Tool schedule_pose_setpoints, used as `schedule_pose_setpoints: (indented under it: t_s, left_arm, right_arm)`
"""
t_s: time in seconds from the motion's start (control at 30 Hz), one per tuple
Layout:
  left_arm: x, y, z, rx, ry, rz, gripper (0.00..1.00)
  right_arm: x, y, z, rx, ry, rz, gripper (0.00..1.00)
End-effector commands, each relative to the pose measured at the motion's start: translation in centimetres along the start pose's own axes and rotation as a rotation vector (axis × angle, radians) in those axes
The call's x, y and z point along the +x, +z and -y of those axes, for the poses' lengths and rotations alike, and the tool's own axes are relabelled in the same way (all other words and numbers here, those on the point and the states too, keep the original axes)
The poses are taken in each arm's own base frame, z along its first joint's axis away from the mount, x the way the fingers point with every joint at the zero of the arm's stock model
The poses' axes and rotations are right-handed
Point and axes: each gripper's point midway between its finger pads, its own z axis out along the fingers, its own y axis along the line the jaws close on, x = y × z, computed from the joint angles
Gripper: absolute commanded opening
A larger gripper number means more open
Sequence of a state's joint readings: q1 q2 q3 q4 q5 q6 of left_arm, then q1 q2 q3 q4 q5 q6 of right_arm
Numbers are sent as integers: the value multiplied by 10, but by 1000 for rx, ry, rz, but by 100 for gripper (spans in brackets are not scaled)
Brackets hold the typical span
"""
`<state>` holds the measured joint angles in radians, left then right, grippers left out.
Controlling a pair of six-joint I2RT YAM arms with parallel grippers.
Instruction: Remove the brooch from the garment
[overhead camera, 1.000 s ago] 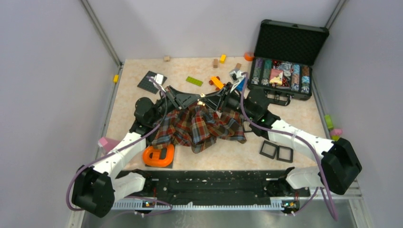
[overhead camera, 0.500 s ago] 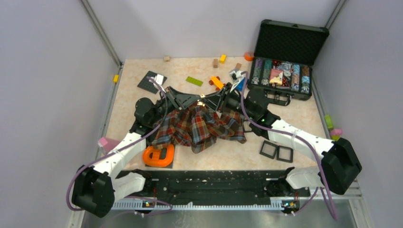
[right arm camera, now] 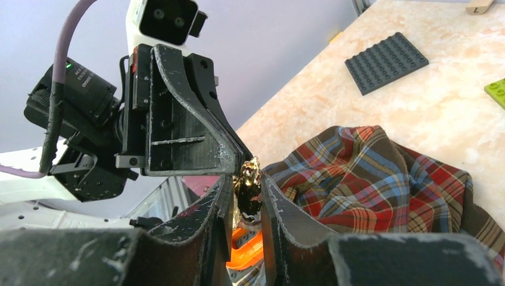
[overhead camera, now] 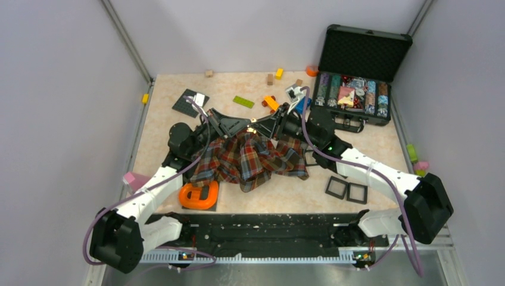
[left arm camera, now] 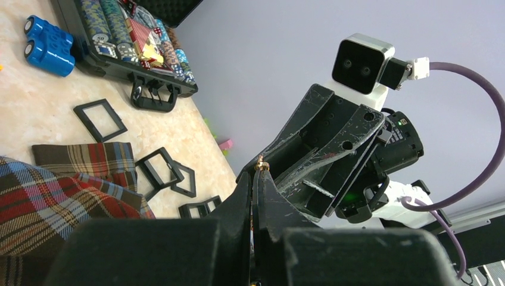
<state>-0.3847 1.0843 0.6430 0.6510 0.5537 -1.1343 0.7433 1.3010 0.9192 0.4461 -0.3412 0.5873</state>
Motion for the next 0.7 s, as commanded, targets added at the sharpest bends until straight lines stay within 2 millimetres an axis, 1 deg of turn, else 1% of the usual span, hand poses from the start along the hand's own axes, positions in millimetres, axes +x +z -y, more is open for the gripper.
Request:
schedule_pose_setpoints:
  t_s: [0.0,0.4,0.67]
  left_arm:
    - [-5,0,26,87,60,8,0]
    - [-4,0,22,82,66,14,0]
    - [-5,-1,21,80,77,25,0]
  right_arm:
    - [-1,5,-25,-98,16,-33,23]
    - [-7,6,-28,-116,73,-25,24]
    - [-7,8,-27,-126,106,-3,25]
